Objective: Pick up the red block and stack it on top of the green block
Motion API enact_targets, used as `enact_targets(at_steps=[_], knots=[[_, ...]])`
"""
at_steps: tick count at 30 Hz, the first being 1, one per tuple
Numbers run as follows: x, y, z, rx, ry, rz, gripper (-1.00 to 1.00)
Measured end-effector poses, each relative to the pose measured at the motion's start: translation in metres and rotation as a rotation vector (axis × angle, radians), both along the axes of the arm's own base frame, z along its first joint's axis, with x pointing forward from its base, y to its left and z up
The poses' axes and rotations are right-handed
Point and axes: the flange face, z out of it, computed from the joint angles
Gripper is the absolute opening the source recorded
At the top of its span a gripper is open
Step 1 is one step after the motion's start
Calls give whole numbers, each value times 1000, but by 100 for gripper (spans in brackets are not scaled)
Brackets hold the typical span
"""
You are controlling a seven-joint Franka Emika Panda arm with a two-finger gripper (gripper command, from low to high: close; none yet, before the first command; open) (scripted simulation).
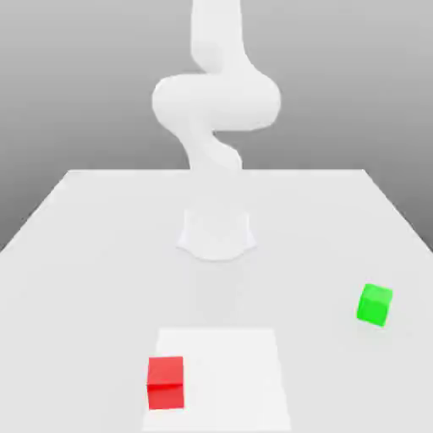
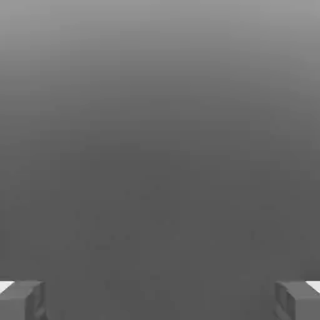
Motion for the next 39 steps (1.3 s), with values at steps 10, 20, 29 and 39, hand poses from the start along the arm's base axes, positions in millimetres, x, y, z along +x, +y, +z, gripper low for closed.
enact_targets(at_steps=[10,20,29,39], knots=[[87,-28,-195,3,311,37,0],[81,-56,-396,-20,616,53,0],[60,-63,-520,-36,721,63,-100],[61,-63,-491,-37,721,63,-100]])
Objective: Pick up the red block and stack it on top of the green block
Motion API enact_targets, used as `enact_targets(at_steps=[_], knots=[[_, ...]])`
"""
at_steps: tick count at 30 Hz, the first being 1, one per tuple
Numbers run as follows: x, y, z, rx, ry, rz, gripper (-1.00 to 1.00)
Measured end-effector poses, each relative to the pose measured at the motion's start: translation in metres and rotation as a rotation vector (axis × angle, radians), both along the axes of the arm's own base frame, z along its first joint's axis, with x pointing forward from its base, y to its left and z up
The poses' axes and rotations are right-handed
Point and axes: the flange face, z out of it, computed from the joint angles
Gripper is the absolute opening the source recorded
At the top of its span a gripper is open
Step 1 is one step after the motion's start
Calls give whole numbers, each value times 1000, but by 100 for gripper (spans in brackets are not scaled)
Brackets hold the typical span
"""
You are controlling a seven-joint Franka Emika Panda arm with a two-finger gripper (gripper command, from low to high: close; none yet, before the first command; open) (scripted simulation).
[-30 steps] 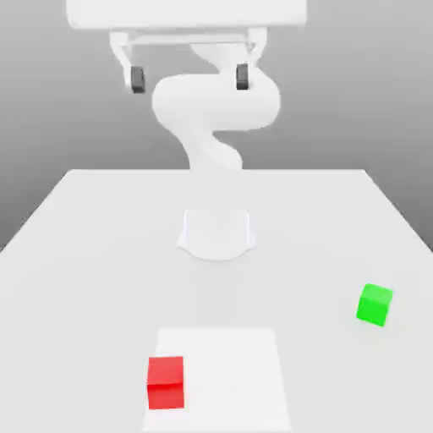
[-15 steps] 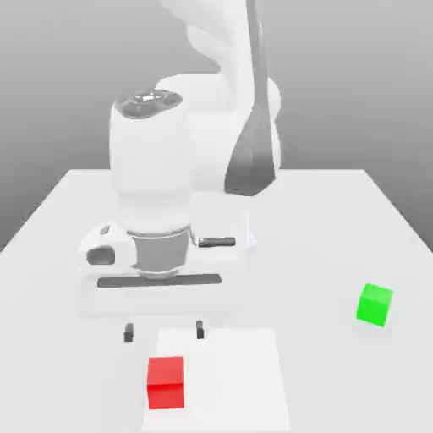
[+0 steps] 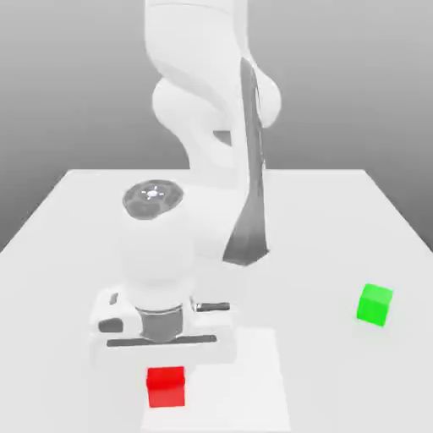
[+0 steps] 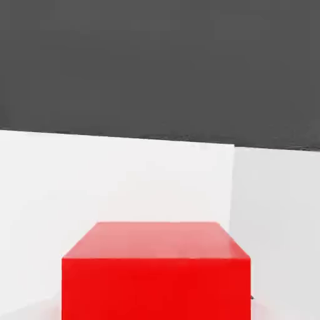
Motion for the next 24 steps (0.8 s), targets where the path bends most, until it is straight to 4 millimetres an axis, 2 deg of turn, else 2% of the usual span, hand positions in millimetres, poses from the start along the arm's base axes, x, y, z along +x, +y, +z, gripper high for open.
enact_targets(at_steps=[2,3,5,7,9,10,12,13,17,19,23,24], knots=[[-1,1,23,1,1,0,-100],[-1,16,30,6,1,12,-100],[-5,66,37,18,1,55,-100],[-16,128,43,27,4,127,-100],[-42,202,50,34,8,219,-100],[-58,234,53,35,10,256,-100],[-95,286,58,32,12,327,-100],[-112,304,61,29,12,343,-100],[-179,356,67,8,4,400,-100],[-191,364,55,2,0,411,-100],[-193,365,17,0,-1,410,-100],[-194,365,8,0,-1,410,100]])
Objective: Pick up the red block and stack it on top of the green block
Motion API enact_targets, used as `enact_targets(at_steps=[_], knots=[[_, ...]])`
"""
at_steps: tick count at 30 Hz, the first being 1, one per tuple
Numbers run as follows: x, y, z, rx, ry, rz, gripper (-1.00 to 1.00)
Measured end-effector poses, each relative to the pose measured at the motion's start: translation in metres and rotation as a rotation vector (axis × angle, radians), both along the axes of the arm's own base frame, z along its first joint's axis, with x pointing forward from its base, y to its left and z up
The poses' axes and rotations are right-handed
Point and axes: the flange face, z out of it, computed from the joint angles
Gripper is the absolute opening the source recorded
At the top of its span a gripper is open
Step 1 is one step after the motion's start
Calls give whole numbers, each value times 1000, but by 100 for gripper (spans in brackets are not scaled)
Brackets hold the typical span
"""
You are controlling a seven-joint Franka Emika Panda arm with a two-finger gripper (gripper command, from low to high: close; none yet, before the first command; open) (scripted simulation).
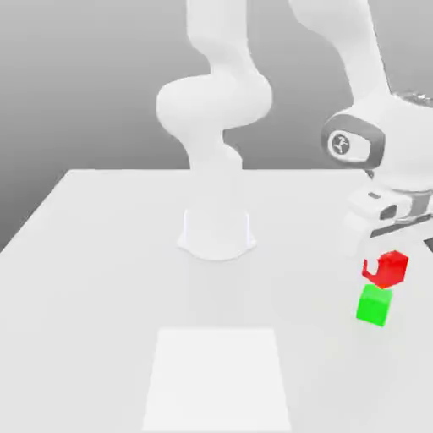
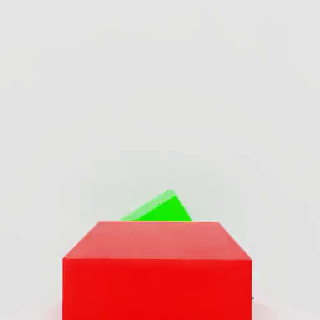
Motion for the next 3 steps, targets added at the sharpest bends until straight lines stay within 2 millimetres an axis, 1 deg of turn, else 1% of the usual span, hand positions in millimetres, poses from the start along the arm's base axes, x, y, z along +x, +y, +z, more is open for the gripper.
enact_targets(at_steps=[3], knots=[[0,0,0,0,0,0,100]])
